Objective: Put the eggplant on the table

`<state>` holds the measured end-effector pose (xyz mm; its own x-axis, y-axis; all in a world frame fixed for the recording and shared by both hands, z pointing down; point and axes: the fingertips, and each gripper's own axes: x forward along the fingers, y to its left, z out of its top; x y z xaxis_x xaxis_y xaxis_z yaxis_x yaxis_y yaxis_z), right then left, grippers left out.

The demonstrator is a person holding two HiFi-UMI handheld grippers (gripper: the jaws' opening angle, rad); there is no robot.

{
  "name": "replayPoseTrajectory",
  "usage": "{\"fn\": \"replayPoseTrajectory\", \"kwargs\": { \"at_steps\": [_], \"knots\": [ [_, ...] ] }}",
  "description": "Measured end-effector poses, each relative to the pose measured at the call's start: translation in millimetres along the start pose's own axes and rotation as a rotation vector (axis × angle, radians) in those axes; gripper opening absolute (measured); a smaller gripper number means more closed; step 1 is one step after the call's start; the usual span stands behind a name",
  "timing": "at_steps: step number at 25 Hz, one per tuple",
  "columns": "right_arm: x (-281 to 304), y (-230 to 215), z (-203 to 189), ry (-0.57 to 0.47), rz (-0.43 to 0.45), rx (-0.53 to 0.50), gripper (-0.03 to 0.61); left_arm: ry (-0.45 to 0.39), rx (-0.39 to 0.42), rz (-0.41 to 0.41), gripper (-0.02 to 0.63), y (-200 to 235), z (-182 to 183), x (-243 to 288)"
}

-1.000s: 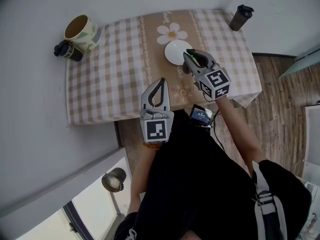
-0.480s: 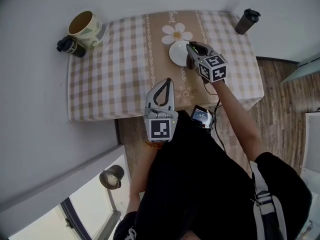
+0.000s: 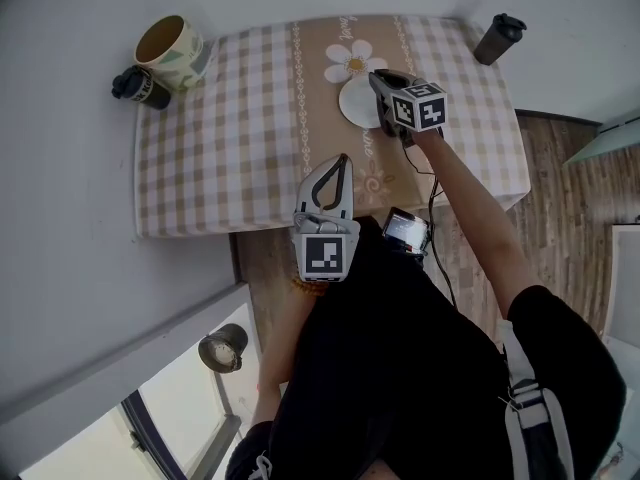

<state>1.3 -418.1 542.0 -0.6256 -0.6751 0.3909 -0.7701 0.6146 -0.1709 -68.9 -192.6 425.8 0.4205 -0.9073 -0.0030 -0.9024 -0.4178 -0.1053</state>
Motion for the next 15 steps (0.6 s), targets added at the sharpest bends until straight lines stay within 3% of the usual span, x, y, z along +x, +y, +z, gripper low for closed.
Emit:
{"fn": "replayPoseTrajectory", "kwargs": {
  "at_steps": [5,11,15],
  "knots": [
    [28,-16,-11,0.103,0.011,0.132,0.063,0.029,-0.001,-0.007,0.003,0,-1,7],
    [20,11,-29,0.169,-0.017,0.055,0.067,0.018,-0.016,-0.029,0.003,-13,-6,-38],
    [59,-15,-35,0.232,0.02,0.057,0.069,0.066,-0.009,-0.027,0.003,-8,-15,2]
  ]
}}
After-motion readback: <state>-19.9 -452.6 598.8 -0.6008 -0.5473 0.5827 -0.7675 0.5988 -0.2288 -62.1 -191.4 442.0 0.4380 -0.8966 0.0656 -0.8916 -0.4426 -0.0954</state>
